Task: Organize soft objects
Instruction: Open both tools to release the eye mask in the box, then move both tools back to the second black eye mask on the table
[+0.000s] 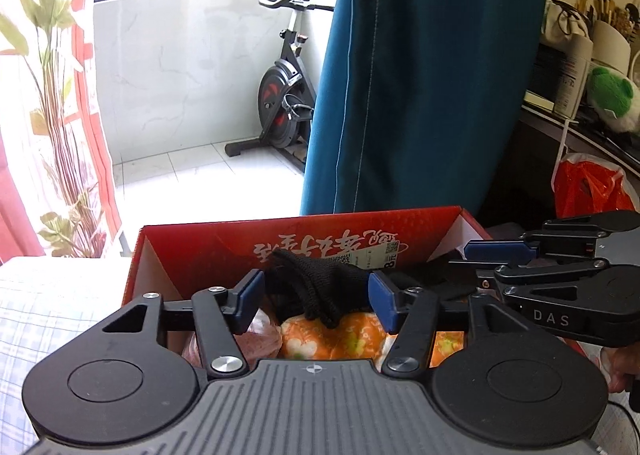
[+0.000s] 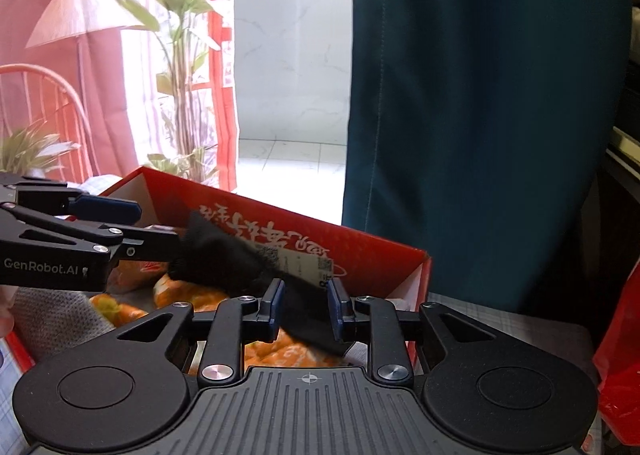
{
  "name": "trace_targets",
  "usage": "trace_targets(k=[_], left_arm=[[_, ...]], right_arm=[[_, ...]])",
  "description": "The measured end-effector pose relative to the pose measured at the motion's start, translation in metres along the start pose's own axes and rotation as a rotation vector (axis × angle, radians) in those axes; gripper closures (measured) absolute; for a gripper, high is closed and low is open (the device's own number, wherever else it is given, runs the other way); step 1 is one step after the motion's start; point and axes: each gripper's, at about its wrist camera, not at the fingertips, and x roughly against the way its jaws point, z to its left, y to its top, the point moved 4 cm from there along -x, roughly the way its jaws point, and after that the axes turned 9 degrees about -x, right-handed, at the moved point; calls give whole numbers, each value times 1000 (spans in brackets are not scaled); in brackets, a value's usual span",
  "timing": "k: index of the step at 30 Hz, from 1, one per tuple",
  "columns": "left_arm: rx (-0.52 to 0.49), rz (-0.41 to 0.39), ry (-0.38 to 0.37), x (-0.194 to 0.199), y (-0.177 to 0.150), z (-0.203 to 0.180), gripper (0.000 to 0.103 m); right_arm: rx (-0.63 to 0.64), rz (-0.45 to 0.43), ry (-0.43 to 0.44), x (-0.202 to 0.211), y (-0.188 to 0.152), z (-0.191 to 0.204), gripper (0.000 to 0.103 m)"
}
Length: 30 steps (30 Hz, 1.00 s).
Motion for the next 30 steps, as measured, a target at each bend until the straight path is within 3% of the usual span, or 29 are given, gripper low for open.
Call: trace_targets(k=[4, 14, 20, 30], left_arm=[[-24, -14, 13, 15, -3, -4, 36], [-27, -46, 52, 81, -28, -11, 35], [-13, -39, 64, 114, -60, -17, 35], [43, 11, 61, 136, -113, -22, 35]], right_arm=[[20, -17, 10, 21, -6, 7, 81], [12, -59, 36, 78, -33, 18, 81], [3, -77, 62, 109, -58, 28, 80], [-9, -93, 77, 141, -100, 41, 79]])
